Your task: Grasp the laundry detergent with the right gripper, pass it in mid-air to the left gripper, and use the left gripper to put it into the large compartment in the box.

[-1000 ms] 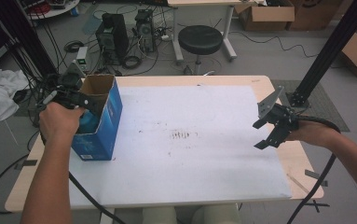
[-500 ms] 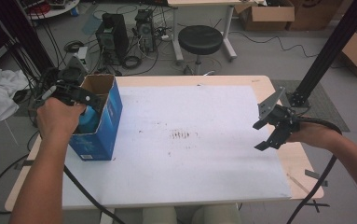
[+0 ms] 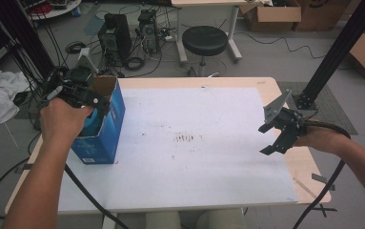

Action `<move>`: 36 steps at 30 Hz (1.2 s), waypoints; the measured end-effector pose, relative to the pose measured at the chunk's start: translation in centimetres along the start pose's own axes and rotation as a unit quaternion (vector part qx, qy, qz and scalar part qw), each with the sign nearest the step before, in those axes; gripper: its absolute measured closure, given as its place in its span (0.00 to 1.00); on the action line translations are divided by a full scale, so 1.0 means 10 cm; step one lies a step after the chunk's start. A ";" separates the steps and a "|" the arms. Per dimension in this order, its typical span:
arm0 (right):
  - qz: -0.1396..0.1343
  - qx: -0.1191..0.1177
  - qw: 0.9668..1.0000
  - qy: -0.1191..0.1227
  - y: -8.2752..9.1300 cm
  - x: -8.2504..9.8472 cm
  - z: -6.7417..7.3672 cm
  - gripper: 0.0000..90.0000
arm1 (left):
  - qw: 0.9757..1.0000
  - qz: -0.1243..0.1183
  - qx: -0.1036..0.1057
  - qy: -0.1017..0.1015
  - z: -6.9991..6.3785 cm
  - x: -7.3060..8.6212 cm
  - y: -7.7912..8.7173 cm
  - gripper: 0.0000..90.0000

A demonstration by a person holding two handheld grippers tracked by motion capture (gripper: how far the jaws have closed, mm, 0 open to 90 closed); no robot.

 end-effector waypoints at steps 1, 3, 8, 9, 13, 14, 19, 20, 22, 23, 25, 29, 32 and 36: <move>0.000 0.000 1.000 0.000 0.00 -0.01 0.00 0.22 | 1.000 -0.001 0.001 -0.003 -0.03 0.00 0.00 0.21; -0.001 0.000 1.000 0.000 0.00 -0.02 0.01 0.22 | 1.000 0.000 0.004 -0.013 -0.08 -0.01 0.01 0.21; -0.001 0.000 1.000 0.001 0.00 -0.04 0.02 0.22 | 0.999 0.005 0.010 -0.037 -0.22 -0.04 0.01 0.21; 0.000 0.001 1.000 0.001 0.00 -0.04 0.02 0.22 | 0.999 0.006 0.011 -0.041 -0.25 -0.05 0.01 0.21; 0.000 0.001 1.000 0.001 0.00 -0.05 0.03 0.22 | 0.998 0.008 0.019 -0.060 -0.36 -0.07 0.00 0.21; 0.000 0.002 1.000 0.000 0.00 -0.05 0.03 0.22 | 0.998 0.010 0.020 -0.065 -0.39 -0.08 0.00 0.21; 0.002 0.002 1.000 0.000 0.01 -0.05 0.03 0.22 | 0.995 0.019 0.025 -0.091 -0.56 -0.11 -0.04 0.20; 0.001 0.002 1.000 -0.001 0.00 -0.05 0.03 0.22 | 0.995 0.022 0.027 -0.095 -0.60 -0.11 -0.06 0.20; 0.003 0.002 1.000 -0.003 -0.01 -0.06 0.03 0.22 | 0.994 0.024 0.030 -0.107 -0.67 -0.13 -0.09 0.20; 0.004 0.001 1.000 -0.002 -0.01 -0.06 0.03 0.22 | 0.993 0.028 0.033 -0.114 -0.71 -0.14 -0.10 0.21; 0.004 0.001 1.000 -0.002 -0.01 -0.07 0.03 0.22 | 0.991 0.030 0.035 -0.124 -0.78 -0.16 -0.12 0.21; 0.004 0.001 1.000 -0.003 -0.02 -0.09 0.04 0.22 | 0.989 0.032 0.044 -0.141 -0.90 -0.21 -0.17 0.20; 0.005 0.000 1.000 -0.003 -0.03 -0.11 0.04 0.22 | 0.987 0.034 0.049 -0.153 -0.98 -0.24 -0.20 0.21; 0.006 -0.001 1.000 -0.004 -0.04 -0.12 0.03 0.22 | 0.984 0.038 0.054 -0.168 -1.07 -0.27 -0.25 0.21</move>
Point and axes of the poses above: each handheld gripper's, and its own axes: y roughly backward along the jaws, x roughly out of its underside, z roughly to its left, the point moved 2 cm from there along -y, roughly forward along the jaws, and after that the axes turned 14 degrees about x, right-handed, at the moved point
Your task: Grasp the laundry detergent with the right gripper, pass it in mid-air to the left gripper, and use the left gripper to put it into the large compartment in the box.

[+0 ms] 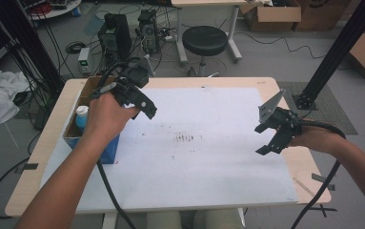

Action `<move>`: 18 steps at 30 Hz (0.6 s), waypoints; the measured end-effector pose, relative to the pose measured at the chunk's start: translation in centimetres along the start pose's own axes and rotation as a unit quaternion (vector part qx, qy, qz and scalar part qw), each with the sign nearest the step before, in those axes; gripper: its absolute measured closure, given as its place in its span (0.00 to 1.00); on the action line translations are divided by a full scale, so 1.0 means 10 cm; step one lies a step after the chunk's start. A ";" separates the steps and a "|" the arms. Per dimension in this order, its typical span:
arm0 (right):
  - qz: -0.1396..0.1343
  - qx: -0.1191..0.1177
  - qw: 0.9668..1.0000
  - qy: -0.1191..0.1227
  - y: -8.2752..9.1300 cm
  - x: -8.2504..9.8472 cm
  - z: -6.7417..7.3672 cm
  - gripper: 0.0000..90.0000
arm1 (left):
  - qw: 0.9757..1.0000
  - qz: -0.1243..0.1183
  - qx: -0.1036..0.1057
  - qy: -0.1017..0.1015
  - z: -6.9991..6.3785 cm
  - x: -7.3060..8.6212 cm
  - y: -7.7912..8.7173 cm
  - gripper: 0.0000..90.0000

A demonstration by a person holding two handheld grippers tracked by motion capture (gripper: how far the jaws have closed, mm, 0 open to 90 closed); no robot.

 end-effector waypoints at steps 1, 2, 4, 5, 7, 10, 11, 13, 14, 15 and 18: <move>0.000 0.000 1.000 0.001 -0.01 -0.01 0.00 0.22 | 1.000 0.002 0.002 -0.004 -0.02 -0.01 -0.01 0.21; 0.000 0.000 1.000 0.001 -0.01 -0.01 0.00 0.22 | 1.000 0.003 0.005 -0.008 -0.04 -0.02 -0.03 0.21; 0.001 -0.001 1.000 0.002 -0.01 -0.03 0.00 0.22 | 1.000 0.008 0.007 -0.020 -0.07 -0.05 -0.05 0.21; 0.002 -0.001 1.000 0.003 -0.01 -0.03 -0.01 0.22 | 1.000 0.009 0.009 -0.024 -0.09 -0.06 -0.07 0.21; 0.001 0.000 1.000 0.002 -0.01 -0.05 -0.01 0.22 | 0.999 0.016 0.014 -0.033 -0.11 -0.08 -0.11 0.21; 0.002 -0.001 1.000 0.002 -0.02 -0.05 -0.02 0.22 | 0.999 0.022 0.021 -0.045 -0.16 -0.11 -0.17 0.21; 0.003 0.000 1.000 0.002 -0.03 -0.06 -0.02 0.22 | 0.998 0.023 0.023 -0.048 -0.18 -0.11 -0.19 0.21; 0.004 -0.001 1.000 0.002 -0.04 -0.06 -0.02 0.22 | 0.997 0.030 0.030 -0.058 -0.21 -0.12 -0.24 0.21; 0.004 -0.001 1.000 0.002 -0.04 -0.06 -0.02 0.22 | 0.997 0.033 0.032 -0.062 -0.23 -0.12 -0.26 0.21; 0.005 -0.002 1.000 0.002 -0.05 -0.07 -0.02 0.22 | 0.997 0.035 0.033 -0.066 -0.24 -0.13 -0.29 0.21; 0.008 -0.002 1.000 0.002 -0.06 -0.08 -0.04 0.22 | 0.995 0.044 0.040 -0.084 -0.28 -0.15 -0.35 0.21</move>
Point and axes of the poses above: each handheld gripper's, and its own axes: y roughly backward along the jaws, x roughly out of its underside, z roughly to its left, the point moved 2 cm from there along -y, roughly forward along the jaws, and after that the axes turned 14 degrees about x, right-handed, at the moved point
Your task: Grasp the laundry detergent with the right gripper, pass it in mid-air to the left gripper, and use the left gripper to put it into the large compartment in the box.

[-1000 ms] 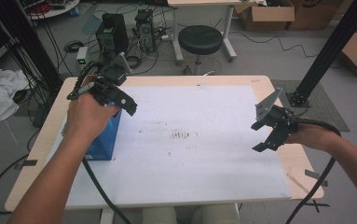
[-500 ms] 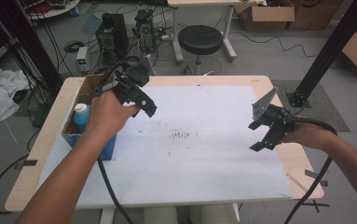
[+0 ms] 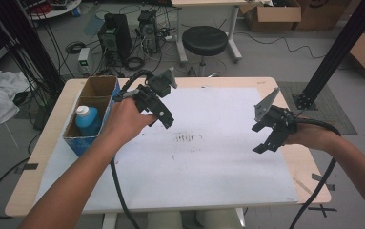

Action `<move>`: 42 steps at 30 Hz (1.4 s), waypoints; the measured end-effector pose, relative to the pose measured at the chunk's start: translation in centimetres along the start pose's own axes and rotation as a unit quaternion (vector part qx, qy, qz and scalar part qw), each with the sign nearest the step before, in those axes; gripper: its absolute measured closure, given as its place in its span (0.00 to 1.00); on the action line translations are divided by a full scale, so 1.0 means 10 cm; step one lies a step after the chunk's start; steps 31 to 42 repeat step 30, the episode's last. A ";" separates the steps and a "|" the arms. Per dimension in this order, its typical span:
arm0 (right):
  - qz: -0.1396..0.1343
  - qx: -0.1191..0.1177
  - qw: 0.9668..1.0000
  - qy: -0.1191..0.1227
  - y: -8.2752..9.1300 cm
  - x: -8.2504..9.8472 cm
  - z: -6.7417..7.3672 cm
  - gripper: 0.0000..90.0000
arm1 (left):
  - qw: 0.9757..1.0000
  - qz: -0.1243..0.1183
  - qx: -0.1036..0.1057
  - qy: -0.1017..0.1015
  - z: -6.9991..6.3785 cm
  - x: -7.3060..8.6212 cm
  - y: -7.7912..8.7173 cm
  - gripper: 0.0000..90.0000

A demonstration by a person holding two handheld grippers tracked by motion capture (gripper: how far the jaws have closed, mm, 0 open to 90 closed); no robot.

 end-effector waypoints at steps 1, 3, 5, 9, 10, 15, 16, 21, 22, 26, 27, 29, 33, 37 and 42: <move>0.000 0.001 1.000 0.000 0.00 -0.01 -0.01 0.22 | 1.000 0.002 0.002 -0.004 -0.01 -0.01 -0.01 0.21; 0.000 0.000 1.000 0.002 0.00 -0.05 -0.02 0.22 | 1.000 0.005 0.004 -0.012 -0.03 -0.02 -0.04 0.22; 0.000 0.000 1.000 0.002 0.00 -0.06 -0.02 0.22 | 1.000 0.008 0.004 -0.016 -0.02 -0.03 -0.05 0.22; 0.002 -0.002 1.000 0.004 -0.02 -0.09 -0.02 0.22 | 1.000 0.008 0.007 -0.016 -0.01 -0.03 -0.06 0.22; 0.002 -0.002 1.000 0.004 -0.02 -0.09 -0.02 0.22 | 1.000 0.009 0.007 -0.017 0.00 -0.02 -0.06 0.22; 0.004 -0.003 1.000 0.004 -0.03 -0.10 -0.01 0.22 | 1.000 0.010 0.008 -0.014 0.02 -0.02 -0.06 0.22; 0.004 -0.002 1.000 0.004 -0.03 -0.10 -0.01 0.22 | 1.000 0.011 0.008 -0.014 0.02 -0.01 -0.06 0.22; 0.004 -0.003 1.000 0.004 -0.03 -0.10 0.00 0.22 | 1.000 0.011 0.009 -0.014 0.02 -0.02 -0.08 0.22; 0.003 -0.003 1.000 0.005 -0.03 -0.10 0.00 0.22 | 1.000 0.012 0.009 -0.014 0.02 -0.02 -0.08 0.22; 0.004 -0.006 1.000 0.006 -0.05 -0.11 0.03 0.22 | 1.000 0.015 0.008 -0.014 0.02 -0.02 -0.10 0.22; 0.004 -0.006 1.000 0.006 -0.05 -0.11 0.03 0.22 | 1.000 0.015 0.007 -0.014 0.02 -0.02 -0.10 0.22; 0.002 -0.006 1.000 0.006 -0.04 -0.10 0.03 0.22 | 1.000 0.015 0.009 -0.015 0.02 -0.01 -0.09 0.22; 0.002 -0.006 1.000 0.005 -0.04 -0.10 0.03 0.22 | 1.000 0.014 0.008 -0.015 0.02 -0.01 -0.09 0.22; 0.002 -0.006 1.000 0.005 -0.04 -0.10 0.03 0.22 | 1.000 0.014 0.008 -0.015 0.02 -0.01 -0.09 0.22; 0.002 -0.006 1.000 0.005 -0.04 -0.10 0.03 0.22 | 1.000 0.014 0.008 -0.015 0.02 -0.01 -0.09 0.22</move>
Point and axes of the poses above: each handheld gripper's, and its own axes: y roughly backward along the jaws, x roughly out of its underside, z roughly to its left, the point moved 2 cm from there along -y, roughly forward along the jaws, and after that the axes turned 14 degrees about x, right-handed, at the moved point
